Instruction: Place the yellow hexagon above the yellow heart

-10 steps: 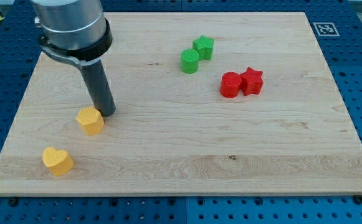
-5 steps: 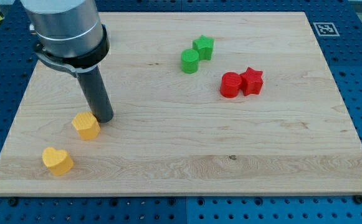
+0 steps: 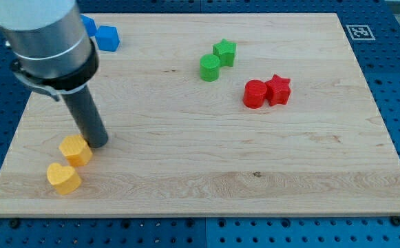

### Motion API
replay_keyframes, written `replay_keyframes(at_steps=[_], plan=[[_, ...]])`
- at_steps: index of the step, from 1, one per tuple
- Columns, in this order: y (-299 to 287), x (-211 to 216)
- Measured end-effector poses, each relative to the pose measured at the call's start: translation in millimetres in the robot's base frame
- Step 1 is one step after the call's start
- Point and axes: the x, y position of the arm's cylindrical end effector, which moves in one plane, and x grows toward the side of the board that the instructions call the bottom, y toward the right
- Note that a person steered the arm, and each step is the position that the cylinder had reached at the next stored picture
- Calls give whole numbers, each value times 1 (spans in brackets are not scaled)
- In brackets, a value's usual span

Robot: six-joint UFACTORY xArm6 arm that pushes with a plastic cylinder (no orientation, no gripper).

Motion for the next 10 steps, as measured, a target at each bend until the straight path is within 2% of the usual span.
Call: replay_keyframes(at_steps=[7, 10], plan=[[8, 13], [40, 13]])
